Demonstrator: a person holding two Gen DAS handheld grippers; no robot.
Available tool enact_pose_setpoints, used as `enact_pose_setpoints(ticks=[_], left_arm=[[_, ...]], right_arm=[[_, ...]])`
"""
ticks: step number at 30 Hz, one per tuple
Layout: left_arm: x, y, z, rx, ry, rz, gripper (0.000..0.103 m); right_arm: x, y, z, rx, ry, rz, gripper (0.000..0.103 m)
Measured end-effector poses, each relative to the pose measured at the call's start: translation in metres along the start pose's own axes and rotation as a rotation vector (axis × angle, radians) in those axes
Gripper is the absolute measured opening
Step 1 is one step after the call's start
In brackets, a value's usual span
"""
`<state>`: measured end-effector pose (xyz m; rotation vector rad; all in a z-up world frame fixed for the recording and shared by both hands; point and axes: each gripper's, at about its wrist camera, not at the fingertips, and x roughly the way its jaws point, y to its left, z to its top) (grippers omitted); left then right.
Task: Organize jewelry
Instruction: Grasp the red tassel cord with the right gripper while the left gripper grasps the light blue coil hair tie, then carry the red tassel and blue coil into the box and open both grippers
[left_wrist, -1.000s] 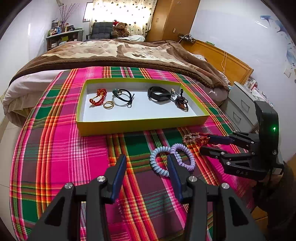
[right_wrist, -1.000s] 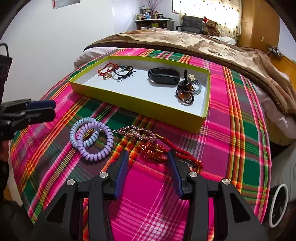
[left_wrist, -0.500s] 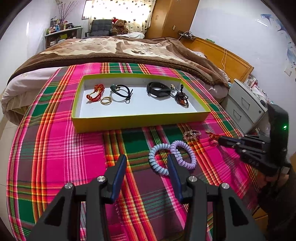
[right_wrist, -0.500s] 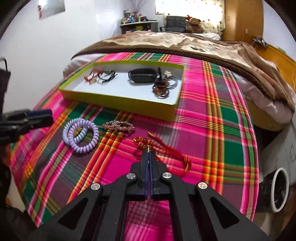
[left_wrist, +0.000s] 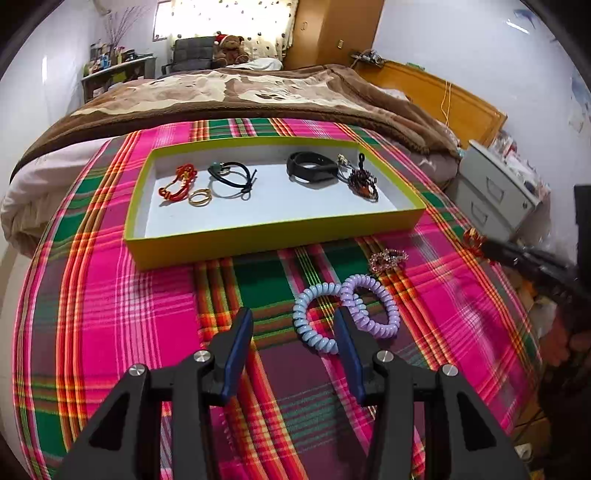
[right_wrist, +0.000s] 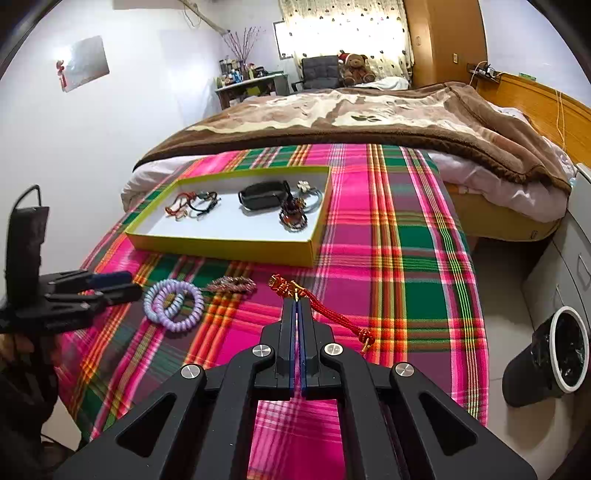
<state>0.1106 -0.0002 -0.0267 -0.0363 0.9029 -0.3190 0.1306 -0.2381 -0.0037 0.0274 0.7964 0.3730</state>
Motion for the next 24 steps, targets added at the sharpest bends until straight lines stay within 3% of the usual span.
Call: enact_pose_setpoints(ticks=[5,10,16,24], left_arm=[[0.013,-0.008,0.000,0.055,0.031,0.070,0.047],[0.020,-0.012,0.000,0.079,0.037,0.079,0.046],[0.020,-0.016,0.001,0.111,0.040,0.105,0.014],[0.008,-0.011,0.002,0.092,0.016,0.109,0.010]], right_arm=[[-0.002,0.003,0.002,0.002,-0.014,0.006,0.001],[-0.002,0.005,0.001,0.001,-0.018,0.014,0.001],[-0.001,0.008,0.001,0.000,-0.020,0.024,0.001],[-0.003,0.011,0.002,0.008,-0.031,0.032,0.001]])
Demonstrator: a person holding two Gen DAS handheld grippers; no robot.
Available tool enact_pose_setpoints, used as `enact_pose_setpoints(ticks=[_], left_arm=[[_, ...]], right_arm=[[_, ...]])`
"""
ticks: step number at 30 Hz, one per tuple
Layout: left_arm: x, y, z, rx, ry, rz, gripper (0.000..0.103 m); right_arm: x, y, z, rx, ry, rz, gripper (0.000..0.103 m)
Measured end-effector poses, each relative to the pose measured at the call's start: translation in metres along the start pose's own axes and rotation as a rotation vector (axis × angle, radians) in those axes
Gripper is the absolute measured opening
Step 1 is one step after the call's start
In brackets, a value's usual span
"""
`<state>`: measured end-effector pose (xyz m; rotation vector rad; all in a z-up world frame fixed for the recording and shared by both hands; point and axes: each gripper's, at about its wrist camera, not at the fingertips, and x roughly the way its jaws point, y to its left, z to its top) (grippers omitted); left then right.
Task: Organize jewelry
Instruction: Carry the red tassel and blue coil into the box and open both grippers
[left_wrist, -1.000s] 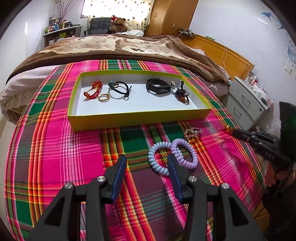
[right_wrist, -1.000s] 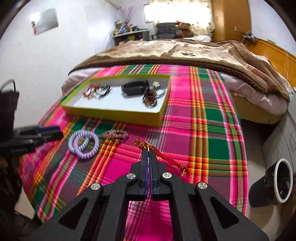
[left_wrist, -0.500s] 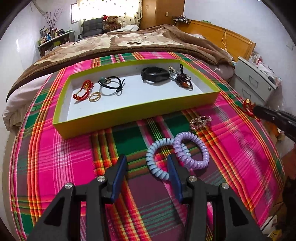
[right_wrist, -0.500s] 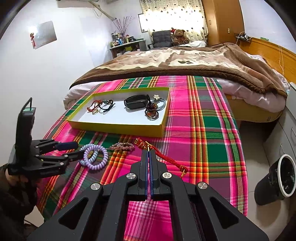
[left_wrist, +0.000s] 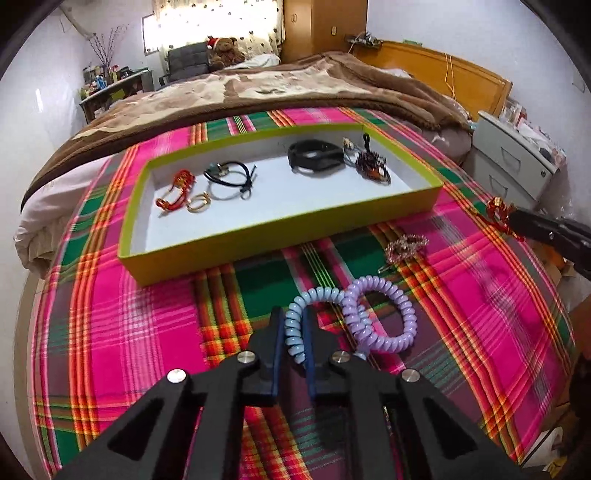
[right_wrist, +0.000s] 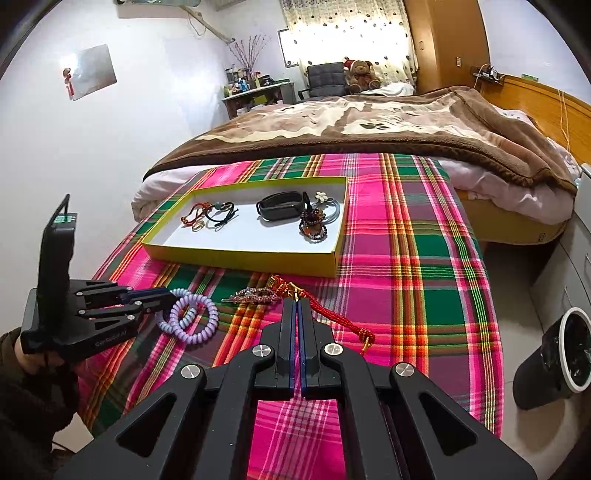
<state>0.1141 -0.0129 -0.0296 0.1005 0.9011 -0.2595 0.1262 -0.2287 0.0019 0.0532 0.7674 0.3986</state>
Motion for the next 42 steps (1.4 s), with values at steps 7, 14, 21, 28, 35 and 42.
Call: enact_pose_setpoints(ticks=[7,14,21,28,35,42], left_arm=[[-0.018,0.009,0.006,-0.022,-0.049,0.020,0.010],[-0.033,0.020,0.010,-0.035,-0.086,0.031,0.010],[-0.043,0.030,0.017,-0.044,-0.108,0.002,0.010],[-0.015,0.037,0.005,-0.077,-0.021,-0.018,0.030],[0.007,0.038,-0.002,-0.085,0.030,-0.010,0.038],[0.006,0.025,-0.004,0.002,0.030,0.028,0.010]], right_arm=[[-0.003,0.005,0.003,-0.006,-0.010,0.001,0.001],[-0.003,0.008,0.005,-0.008,-0.019,0.003,0.001],[-0.005,0.014,0.015,-0.020,-0.036,-0.003,0.001],[-0.005,0.020,0.015,-0.026,-0.040,0.005,0.001],[-0.002,0.024,0.018,-0.030,-0.034,0.012,0.001],[0.004,0.024,0.016,-0.055,-0.006,0.027,0.001]])
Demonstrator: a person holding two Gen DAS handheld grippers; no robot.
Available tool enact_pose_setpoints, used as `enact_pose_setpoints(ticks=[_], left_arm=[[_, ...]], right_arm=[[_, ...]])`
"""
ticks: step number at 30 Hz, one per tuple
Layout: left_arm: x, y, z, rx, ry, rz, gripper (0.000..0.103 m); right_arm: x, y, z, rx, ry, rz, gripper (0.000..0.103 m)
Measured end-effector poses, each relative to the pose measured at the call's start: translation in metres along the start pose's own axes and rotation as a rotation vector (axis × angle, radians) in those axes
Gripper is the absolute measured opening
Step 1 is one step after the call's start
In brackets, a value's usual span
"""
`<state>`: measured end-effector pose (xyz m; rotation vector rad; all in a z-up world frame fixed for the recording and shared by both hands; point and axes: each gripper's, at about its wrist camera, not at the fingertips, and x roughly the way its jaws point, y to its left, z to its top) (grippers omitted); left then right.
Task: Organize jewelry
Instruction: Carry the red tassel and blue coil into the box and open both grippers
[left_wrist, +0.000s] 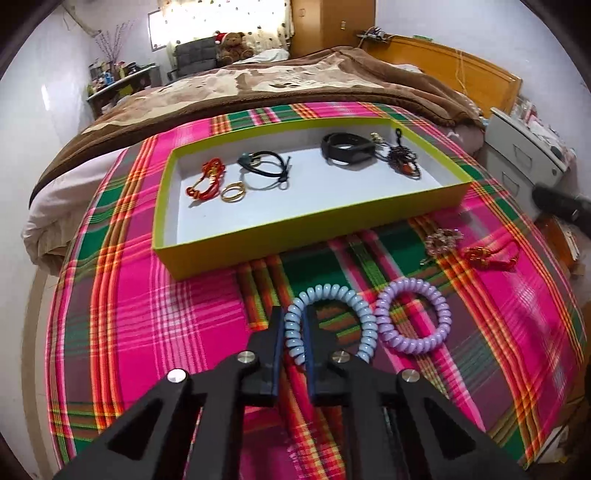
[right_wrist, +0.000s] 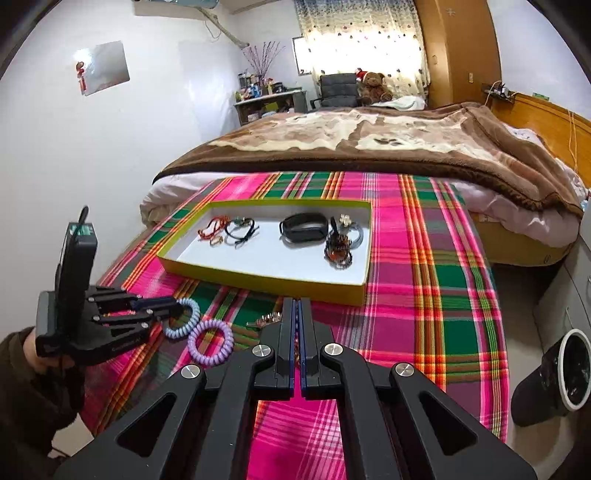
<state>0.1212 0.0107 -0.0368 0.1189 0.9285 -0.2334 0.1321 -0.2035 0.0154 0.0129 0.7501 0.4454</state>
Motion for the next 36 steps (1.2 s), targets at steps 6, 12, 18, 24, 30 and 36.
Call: enact_pose_setpoints(ticks=[6,12,18,24,30,36], left_arm=[[-0.011,0.006,0.004,-0.031,-0.042,-0.011,0.009],[-0.031,0.012,0.013,-0.042,-0.095,-0.026,0.010],[-0.041,0.018,0.024,-0.049,-0.126,-0.029,0.010],[-0.042,0.022,0.030,-0.058,-0.135,-0.041,0.010],[-0.042,0.025,0.038,-0.060,-0.141,-0.046,0.010],[-0.040,0.034,0.049,-0.074,-0.151,-0.055,0.010]], right_arm=[[0.025,-0.001,-0.021,-0.094,0.138,-0.010,0.012],[0.042,0.005,-0.026,-0.133,0.151,0.007,0.051],[0.070,0.008,-0.026,-0.192,0.249,-0.064,0.051],[0.067,0.000,-0.026,-0.140,0.231,-0.038,0.024],[0.064,-0.001,-0.023,-0.135,0.228,-0.066,0.015],[0.044,-0.008,0.002,-0.077,0.141,-0.060,0.015]])
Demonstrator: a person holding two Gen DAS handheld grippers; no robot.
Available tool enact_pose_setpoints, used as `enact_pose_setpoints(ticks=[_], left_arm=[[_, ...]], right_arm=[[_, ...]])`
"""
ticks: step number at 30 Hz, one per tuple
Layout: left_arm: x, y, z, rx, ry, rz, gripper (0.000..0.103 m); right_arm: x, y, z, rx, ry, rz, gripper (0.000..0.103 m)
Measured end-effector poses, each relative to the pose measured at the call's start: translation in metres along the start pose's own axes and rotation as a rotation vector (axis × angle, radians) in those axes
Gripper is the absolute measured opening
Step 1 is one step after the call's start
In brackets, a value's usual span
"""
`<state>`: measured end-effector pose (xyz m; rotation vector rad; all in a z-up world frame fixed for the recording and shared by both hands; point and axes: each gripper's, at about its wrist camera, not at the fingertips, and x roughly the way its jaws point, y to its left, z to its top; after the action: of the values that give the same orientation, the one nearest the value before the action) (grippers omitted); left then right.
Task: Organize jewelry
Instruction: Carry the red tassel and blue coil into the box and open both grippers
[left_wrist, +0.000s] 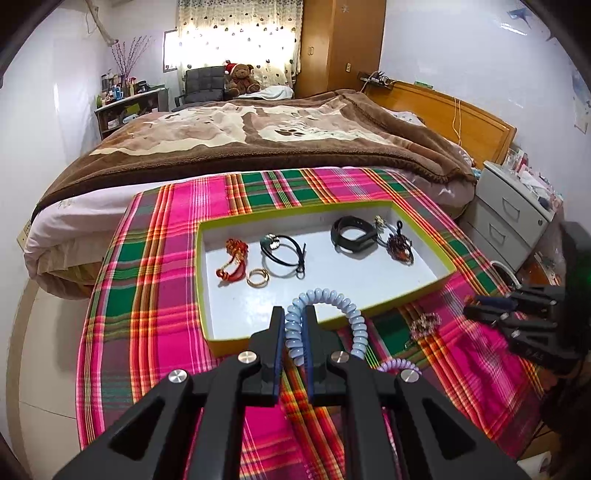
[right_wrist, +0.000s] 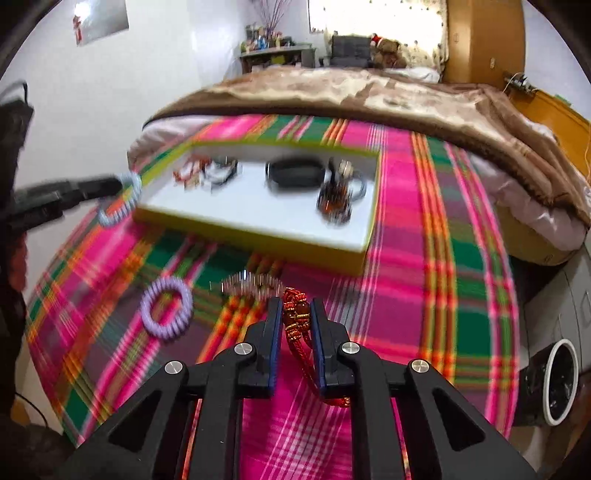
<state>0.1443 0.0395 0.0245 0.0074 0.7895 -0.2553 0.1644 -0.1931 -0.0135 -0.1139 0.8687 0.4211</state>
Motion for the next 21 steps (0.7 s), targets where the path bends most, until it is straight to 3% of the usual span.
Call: enact_pose_setpoints(ticks=[5,9,21], left_arm=[[0.007,0.005,0.013,-0.012,-0.006,-0.008,0.010],[0.017,0.011,0.026,-0.030,-0.007,-0.020,0.010],[0.070,0.025,0.037,-0.082,0.059,-0.024,0.010]], right_arm=[[-0.018,0.002,0.032,0.006,-0.083,0.019,0.015],[-0.010,0.013,0.058,-0.017,-0.100,0.026,0.015],[0.067,0.020,0.091,-0.015,-0.009,0.067,0.015]])
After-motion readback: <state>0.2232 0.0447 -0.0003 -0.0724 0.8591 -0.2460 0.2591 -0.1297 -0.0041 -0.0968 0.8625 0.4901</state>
